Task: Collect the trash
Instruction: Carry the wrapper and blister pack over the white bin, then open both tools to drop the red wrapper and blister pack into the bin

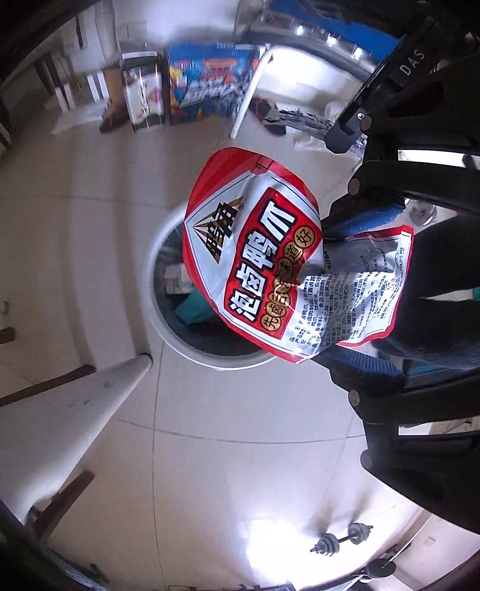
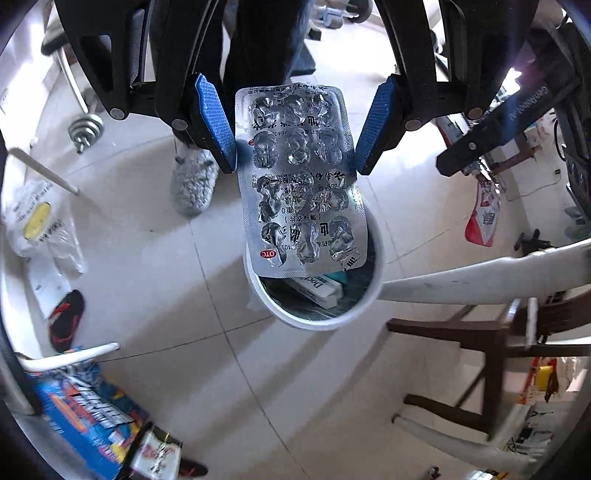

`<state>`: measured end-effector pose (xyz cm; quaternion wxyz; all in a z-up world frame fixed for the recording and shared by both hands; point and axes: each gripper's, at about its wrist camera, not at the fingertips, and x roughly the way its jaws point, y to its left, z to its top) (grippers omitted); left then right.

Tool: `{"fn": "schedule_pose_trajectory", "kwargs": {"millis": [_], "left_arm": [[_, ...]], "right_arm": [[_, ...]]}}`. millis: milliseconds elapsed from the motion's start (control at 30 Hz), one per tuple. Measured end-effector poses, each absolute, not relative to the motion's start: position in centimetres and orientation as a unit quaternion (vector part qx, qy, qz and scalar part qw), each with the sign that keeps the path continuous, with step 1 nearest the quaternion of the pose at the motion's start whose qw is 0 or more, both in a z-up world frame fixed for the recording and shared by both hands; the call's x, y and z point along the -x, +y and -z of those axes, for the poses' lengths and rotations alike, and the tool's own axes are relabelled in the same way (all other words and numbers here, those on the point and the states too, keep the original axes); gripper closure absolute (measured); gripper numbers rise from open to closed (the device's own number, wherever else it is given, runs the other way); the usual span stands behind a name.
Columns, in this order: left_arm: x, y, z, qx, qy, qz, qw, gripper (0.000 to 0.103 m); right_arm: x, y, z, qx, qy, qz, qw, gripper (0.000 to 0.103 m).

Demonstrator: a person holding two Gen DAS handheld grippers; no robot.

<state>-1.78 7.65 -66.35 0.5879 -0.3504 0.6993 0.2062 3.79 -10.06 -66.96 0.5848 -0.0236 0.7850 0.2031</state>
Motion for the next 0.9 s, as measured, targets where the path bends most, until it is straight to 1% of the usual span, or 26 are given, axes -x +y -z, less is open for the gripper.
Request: {"fn": "schedule_pose_trajectory", "kwargs": {"millis": [67, 167, 267, 367, 433, 467, 500, 533, 567, 600, 667, 767, 900], "left_arm": [[1.6, 7.8, 69.2, 0.346, 0.705, -0.207, 0.583, 0.05], [1.9, 8.3, 71.6, 0.346, 0.71, -0.206, 0.577, 0.049], [2.4, 8.4, 72.9, 0.351, 0.712, -0.201, 0.574, 0.046], [3.0, 8.6, 73.2, 0.364, 0.711, -0.197, 0.569, 0.044], [3.3, 8.8, 73.0, 0.362, 0.709, -0.202, 0.571, 0.038], [3.6, 8.9, 72.7, 0.361, 0.706, -0.204, 0.574, 0.031], [3.8, 9.1, 72.3, 0.361, 0.703, -0.205, 0.577, 0.024], [4.2, 9.3, 71.9, 0.359, 0.7, -0.211, 0.58, 0.021], [4.3, 9.5, 71.6, 0.357, 0.698, -0.216, 0.582, 0.012], [4.6, 9.7, 71.2, 0.353, 0.696, -0.222, 0.584, 0.005], [5.1, 10.1, 70.2, 0.341, 0.693, -0.232, 0.591, 0.0], [5.9, 10.3, 69.0, 0.316, 0.691, -0.246, 0.602, 0.0], [6.9, 10.2, 66.8, 0.283, 0.685, -0.264, 0.617, 0.0]], "right_arm": [[-4.1, -8.8, 70.9, 0.035, 0.783, -0.209, 0.585, 0.036], [-4.0, -7.8, 74.9, 0.049, 0.784, -0.21, 0.582, 0.035], [-3.6, -7.1, 78.6, 0.049, 0.788, -0.206, 0.577, 0.036], [-3.7, -7.3, 80.4, 0.041, 0.792, -0.209, 0.572, 0.035], [-3.5, -7.3, 81.2, 0.034, 0.795, -0.212, 0.567, 0.035], [-3.3, -7.2, 81.5, 0.029, 0.797, -0.214, 0.564, 0.035], [-3.2, -7.1, 81.5, 0.024, 0.798, -0.216, 0.562, 0.033], [-3.2, -7.2, 81.4, 0.022, 0.798, -0.219, 0.56, 0.029], [-3.1, -7.0, 81.2, 0.017, 0.797, -0.225, 0.56, 0.015], [-3.1, -7.0, 81.0, 0.016, 0.794, -0.228, 0.563, 0.006], [-3.0, -6.9, 80.5, 0.022, 0.788, -0.232, 0.57, 0.003], [-2.8, -6.6, 79.5, 0.045, 0.779, -0.228, 0.582, 0.0], [-2.3, -6.3, 77.6, 0.084, 0.766, -0.217, 0.6, 0.0]]}}
